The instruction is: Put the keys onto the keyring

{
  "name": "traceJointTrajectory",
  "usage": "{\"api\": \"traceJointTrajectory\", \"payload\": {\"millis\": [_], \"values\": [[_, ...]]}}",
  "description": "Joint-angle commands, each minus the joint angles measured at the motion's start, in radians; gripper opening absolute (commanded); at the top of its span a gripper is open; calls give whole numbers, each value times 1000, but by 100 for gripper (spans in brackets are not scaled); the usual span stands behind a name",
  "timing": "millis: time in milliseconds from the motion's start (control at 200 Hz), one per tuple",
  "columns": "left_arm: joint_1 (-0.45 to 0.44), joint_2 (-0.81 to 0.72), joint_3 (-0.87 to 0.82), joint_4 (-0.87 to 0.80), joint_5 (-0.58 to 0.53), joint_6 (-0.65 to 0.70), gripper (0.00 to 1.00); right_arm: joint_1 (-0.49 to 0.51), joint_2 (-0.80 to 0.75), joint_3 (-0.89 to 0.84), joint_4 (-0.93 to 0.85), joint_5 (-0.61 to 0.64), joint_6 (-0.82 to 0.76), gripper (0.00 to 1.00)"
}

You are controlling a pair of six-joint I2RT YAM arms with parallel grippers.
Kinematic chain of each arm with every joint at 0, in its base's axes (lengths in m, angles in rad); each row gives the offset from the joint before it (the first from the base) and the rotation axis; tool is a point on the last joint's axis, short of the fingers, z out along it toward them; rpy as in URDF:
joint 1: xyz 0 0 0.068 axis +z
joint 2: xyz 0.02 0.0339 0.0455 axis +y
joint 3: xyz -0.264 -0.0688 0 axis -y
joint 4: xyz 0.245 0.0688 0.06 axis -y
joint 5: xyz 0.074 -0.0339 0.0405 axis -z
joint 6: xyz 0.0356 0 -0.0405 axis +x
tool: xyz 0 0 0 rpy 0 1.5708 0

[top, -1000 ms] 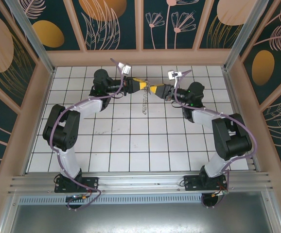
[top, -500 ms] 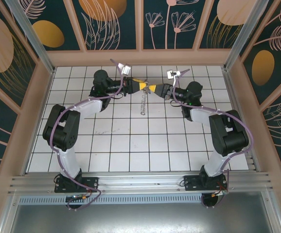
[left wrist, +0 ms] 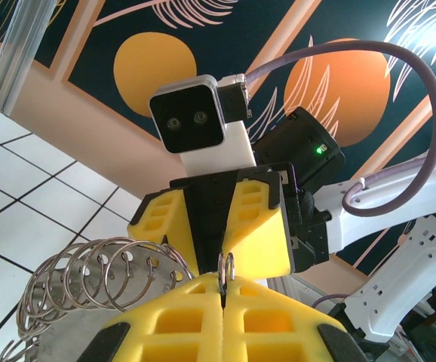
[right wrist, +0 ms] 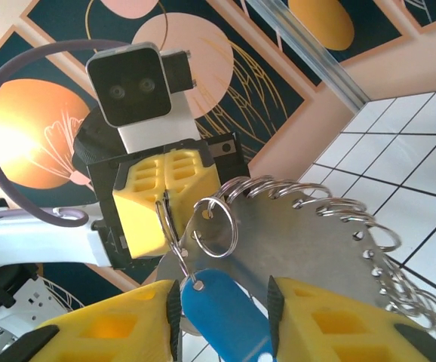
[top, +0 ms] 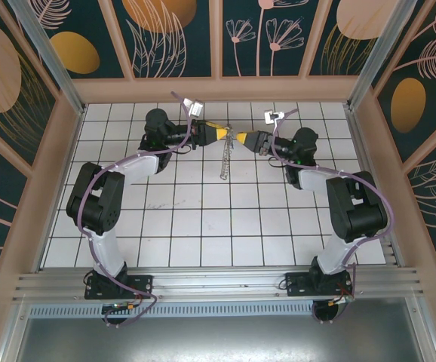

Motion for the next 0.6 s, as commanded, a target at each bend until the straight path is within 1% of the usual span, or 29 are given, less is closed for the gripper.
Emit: {"api": "traceJointTrajectory", "payload": {"millis": [0, 435, 530, 596], "values": [[-5, -35, -6, 74, -2, -9, 0, -1, -36, 10, 37, -1, -13, 37], [-5, -24, -1, 91, -3, -26, 0, 33, 17, 77, 76, -21, 17, 38], [-5, -24, -1, 95, -7, -29, 0, 40, 36, 85, 111, -32, 42, 34], [-5, -26, 0, 97, -11, -30, 0, 40, 41, 79, 135, -40, 55, 27]]}}
